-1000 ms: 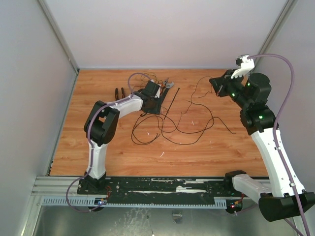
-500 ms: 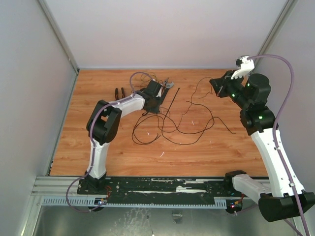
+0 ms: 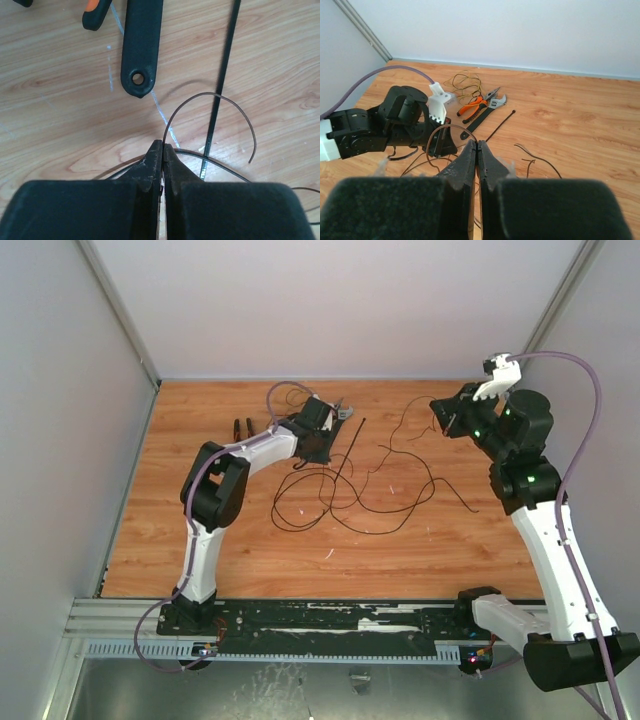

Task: Zip-tie the wires
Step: Pick up the cable at the center of the board.

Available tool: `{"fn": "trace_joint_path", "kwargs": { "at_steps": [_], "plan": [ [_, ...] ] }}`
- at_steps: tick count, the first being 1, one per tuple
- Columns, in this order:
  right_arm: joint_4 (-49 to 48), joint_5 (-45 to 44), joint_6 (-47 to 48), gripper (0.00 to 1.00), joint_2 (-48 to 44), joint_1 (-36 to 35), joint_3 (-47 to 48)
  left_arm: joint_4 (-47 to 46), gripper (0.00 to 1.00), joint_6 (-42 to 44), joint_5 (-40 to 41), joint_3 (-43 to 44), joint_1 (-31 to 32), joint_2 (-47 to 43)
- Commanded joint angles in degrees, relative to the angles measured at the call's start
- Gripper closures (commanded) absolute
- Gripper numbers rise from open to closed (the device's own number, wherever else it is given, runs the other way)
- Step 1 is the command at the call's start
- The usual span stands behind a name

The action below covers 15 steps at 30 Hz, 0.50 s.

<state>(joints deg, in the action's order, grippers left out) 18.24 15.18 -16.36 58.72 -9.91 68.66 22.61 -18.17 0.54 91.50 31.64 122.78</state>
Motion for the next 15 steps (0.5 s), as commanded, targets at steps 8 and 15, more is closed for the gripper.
{"fn": "trace_joint_path", "kwargs": {
  "at_steps": [8, 15],
  "plan": [
    [2.1, -2.2, 1.0, 1.0, 1.3, 8.3, 0.9, -9.3, 1.0, -5.6, -3.7, -5.8, -0.9, -14.4],
    [2.4, -1.9, 0.0, 1.0, 1.4, 13.4, 1.1, -16.5, 1.0, -8.8, -4.7, -12.9, -3.4, -25.1]
  ]
}}
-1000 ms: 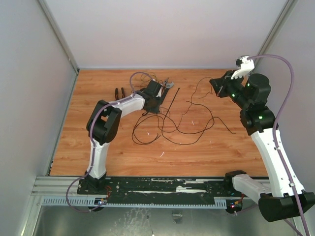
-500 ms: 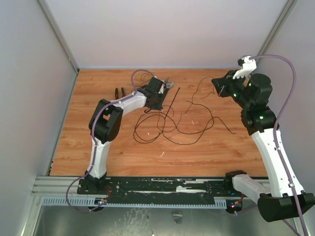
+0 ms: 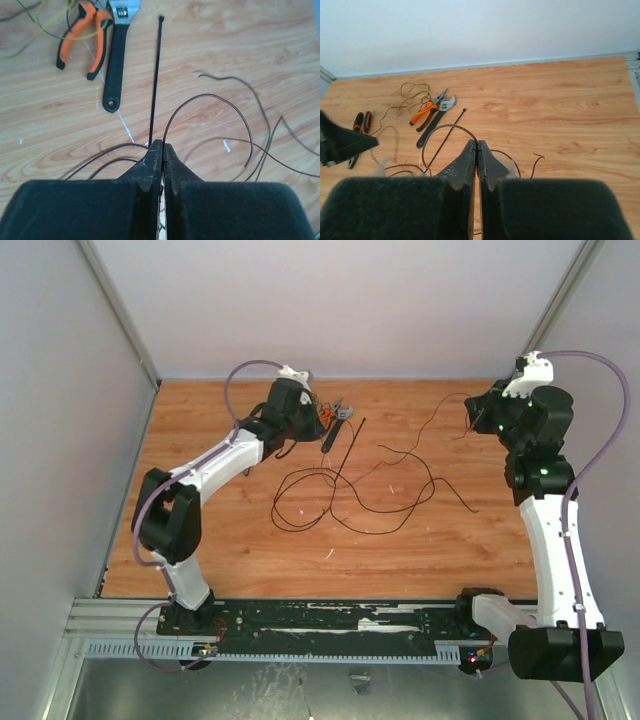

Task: Zip-tie the wires
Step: Pick up the cable at the center of the board, then place the cable at the center of the board.

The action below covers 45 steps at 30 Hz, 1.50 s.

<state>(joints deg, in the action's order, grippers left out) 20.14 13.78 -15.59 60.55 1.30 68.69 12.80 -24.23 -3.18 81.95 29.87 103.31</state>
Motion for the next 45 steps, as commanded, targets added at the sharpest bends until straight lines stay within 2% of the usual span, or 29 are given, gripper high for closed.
{"fn": "trace_joint_path", "kwargs": {
  "at_steps": [1, 6, 9, 14, 21, 25, 28, 34, 40, 45],
  "plan": [
    [0.5, -1.1, -1.1, 1.0, -0.7, 2.9, 0.7, -8.2, 1.0, -3.5, -1.0, -4.7, -2.1, -7.4],
    [-0.1, -2.4, -2.6, 1.0, -2.3, 6.5, -1.0, -18.5, 1.0, -6.5, -0.4, -14.4, -4.5, -19.1],
    [0.0, -2.7, -3.6, 1.0, -2.6, 8.5, -2.0, -21.4, 1.0, -9.0, 1.7, -20.3, -6.0, -25.9],
    [-0.6, -4.3, -5.3, 1.0, -3.9, 10.7, -5.0, -22.2, 1.0, -13.5, 6.4, -28.8, -7.0, -35.2],
    [-1.0, -4.5, -6.3, 1.0, -5.3, 11.9, -8.6, -24.0, 1.0, -23.0, 17.0, -44.7, -7.3, -50.2],
    [-1.3, -4.8, -6.2, 1.0, -5.4, 12.1, -10.9, -21.5, 1.0, -28.0, 21.1, -50.3, -7.4, -56.1],
    [-1.8, -5.2, -6.2, 1.0, -5.3, 12.1, -12.7, -21.6, 1.0, -33.4, 21.3, -54.3, -7.4, -57.8],
    [-2.5, -7.2, -6.2, 1.0, -3.6, 12.1, -15.7, -29.3, 1.0, -45.7, 16.7, -62.0, -7.4, -54.5],
    [-3.1, -14.7, -5.0, 1.0, -2.0, 12.1, -19.0, -30.4, 1.0, -53.0, 21.7, -64.2, -5.9, -52.2],
    [-6.8, -13.1, -6.0, 1.0, 0.7, 12.0, -22.7, -31.9, 1.0, -55.8, 23.7, -64.1, -4.5, -49.2]
  ]
}}
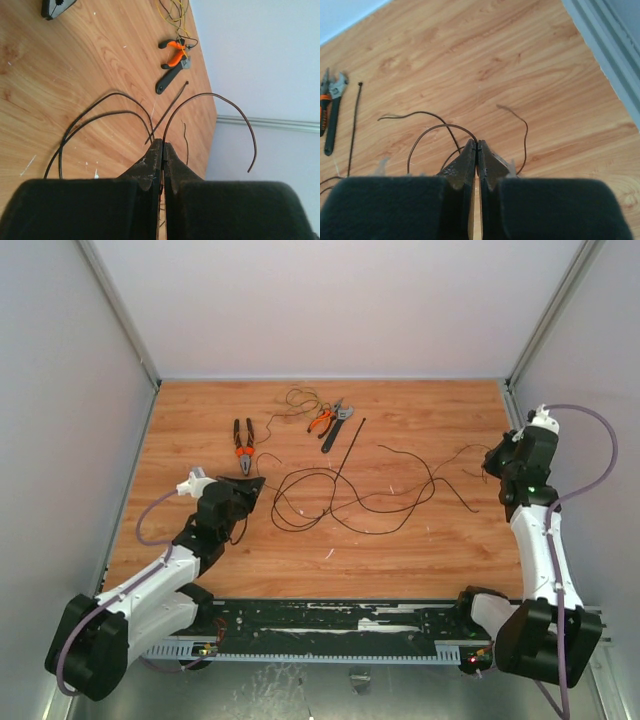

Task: Zip-tie the wires
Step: Place the cable at the center of the board.

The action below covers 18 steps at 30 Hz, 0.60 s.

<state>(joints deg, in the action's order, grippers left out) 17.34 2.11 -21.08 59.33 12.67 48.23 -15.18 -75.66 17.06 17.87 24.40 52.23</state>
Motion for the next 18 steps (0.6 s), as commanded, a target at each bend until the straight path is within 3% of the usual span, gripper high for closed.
{"fn": "trace_joint_path", "kwargs": {
  "at_steps": [1, 9, 18],
  "plan": [
    [-4.3, -1.3, -0.5, 1.0, 2.7, 0.7, -2.7, -4.6, 1.0, -4.7, 3.4, -0.1, 1.3, 2.7],
    [-7.2, -4.2, 0.7, 1.0, 8.2, 0.4, -5.1, -9.2, 1.0, -4.4, 5.1, 0.3, 3.6, 10.9],
    [-8.8, -17.4, 1.1, 1.0, 14.0, 1.2, -2.9, -11.3, 1.0, -3.1, 5.6, 1.8, 3.7, 16.3]
  ]
}}
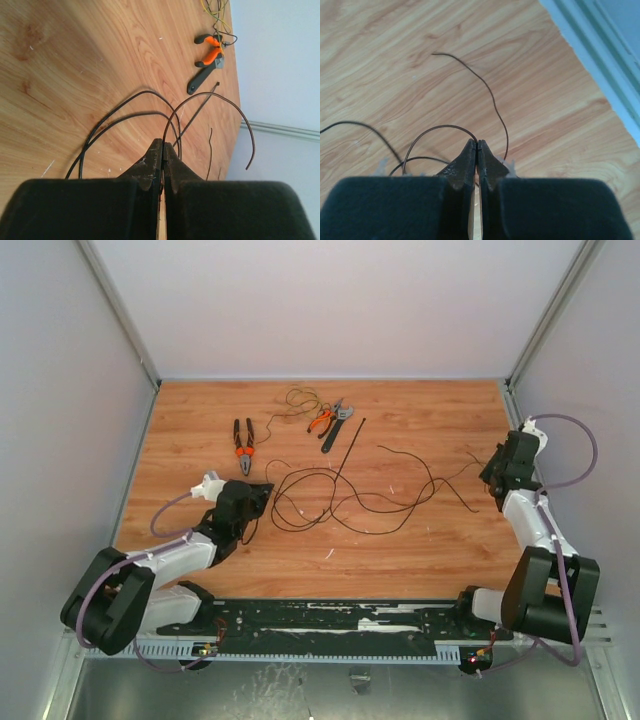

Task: Zip-tie the wires
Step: Place the cable at the center of the board.

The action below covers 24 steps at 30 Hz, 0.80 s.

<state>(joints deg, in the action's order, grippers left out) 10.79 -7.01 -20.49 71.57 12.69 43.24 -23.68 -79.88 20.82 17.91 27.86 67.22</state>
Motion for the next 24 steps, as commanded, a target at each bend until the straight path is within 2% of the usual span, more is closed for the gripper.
{"fn": "trace_joint_path", "kwargs": {
  "at_steps": [1, 10, 17, 21, 24],
  "plan": [
    [-2.4, -8.9, 0.1, 1.0, 2.1, 1.7, 2.6, -2.7, 1.0, 1.4, 1.9, 2.0, 0.3, 1.5],
    [-3.5, -8.9, -2.1, 1.0, 4.3, 4.1, 6.7, -4.7, 1.0, 3.6, 5.7, 3.7, 0.2, 1.0],
    [-2.8, -7.4, -1.5, 1.0, 4.8, 5.2, 10.8, -8.1, 1.0, 8.4, 7.1, 10.8, -1.0, 3.3],
    [-2.8, -7.3, -1.1, 1.0, 4.5, 5.4, 10.6, -11.8, 1.0, 13.3, 7.9, 13.2, -1.5, 5.5],
    [-3.4, -7.6, -1.0, 1.0, 4.5, 5.4, 8.5, -12.9, 1.0, 13.5, 8.0, 12.8, -1.6, 8.1]
  ]
}}
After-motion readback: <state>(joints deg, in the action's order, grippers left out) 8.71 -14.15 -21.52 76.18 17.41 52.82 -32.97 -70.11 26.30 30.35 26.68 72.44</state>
